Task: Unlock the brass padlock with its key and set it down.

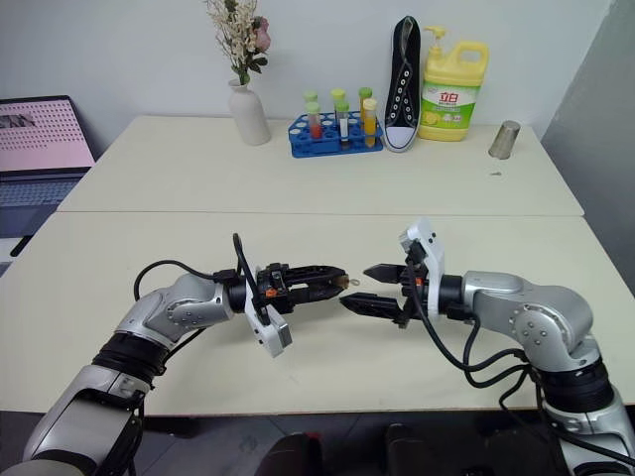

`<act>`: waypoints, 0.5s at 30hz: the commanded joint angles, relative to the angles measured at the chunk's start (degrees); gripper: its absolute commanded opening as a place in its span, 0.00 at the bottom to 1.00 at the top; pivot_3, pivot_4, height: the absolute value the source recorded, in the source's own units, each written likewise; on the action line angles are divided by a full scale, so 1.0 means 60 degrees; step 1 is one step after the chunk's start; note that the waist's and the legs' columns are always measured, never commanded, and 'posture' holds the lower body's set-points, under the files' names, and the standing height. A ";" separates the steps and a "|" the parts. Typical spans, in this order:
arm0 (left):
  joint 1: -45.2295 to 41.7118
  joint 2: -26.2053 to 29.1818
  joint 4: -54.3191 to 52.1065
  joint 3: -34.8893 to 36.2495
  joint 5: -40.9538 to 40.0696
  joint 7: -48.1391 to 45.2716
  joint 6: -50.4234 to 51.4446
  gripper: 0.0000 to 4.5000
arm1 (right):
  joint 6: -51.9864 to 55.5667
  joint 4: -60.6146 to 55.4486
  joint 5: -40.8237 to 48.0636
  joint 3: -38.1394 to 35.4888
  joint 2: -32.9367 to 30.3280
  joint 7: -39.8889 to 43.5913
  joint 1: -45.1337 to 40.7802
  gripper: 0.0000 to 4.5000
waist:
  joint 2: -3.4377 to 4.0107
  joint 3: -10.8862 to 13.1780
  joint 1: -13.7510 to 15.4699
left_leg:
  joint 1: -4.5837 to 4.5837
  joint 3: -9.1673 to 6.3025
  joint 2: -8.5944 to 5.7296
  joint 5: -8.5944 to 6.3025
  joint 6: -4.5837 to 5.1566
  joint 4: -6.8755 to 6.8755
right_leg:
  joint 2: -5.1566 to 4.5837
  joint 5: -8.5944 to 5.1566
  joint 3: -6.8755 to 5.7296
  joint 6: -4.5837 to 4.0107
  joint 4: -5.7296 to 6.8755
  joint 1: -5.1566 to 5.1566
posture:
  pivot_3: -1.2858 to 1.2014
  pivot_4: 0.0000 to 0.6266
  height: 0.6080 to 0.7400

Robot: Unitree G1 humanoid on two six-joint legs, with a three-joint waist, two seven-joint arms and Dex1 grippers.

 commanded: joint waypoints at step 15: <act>-0.0120 0.0088 -0.0311 -0.0010 -0.0466 -0.0019 0.0056 0.21 | -0.0018 0.0334 -0.0579 0.0043 0.0700 0.0246 -0.0390 0.65 | 0.0000 0.0000 0.0018 | -0.0002 0.0001 -0.0007 0.0000 0.0000 0.0000 | -0.0007 0.0000 -0.0003 -0.0001 -0.0002 0.0000 | 0.52 0.24 1.00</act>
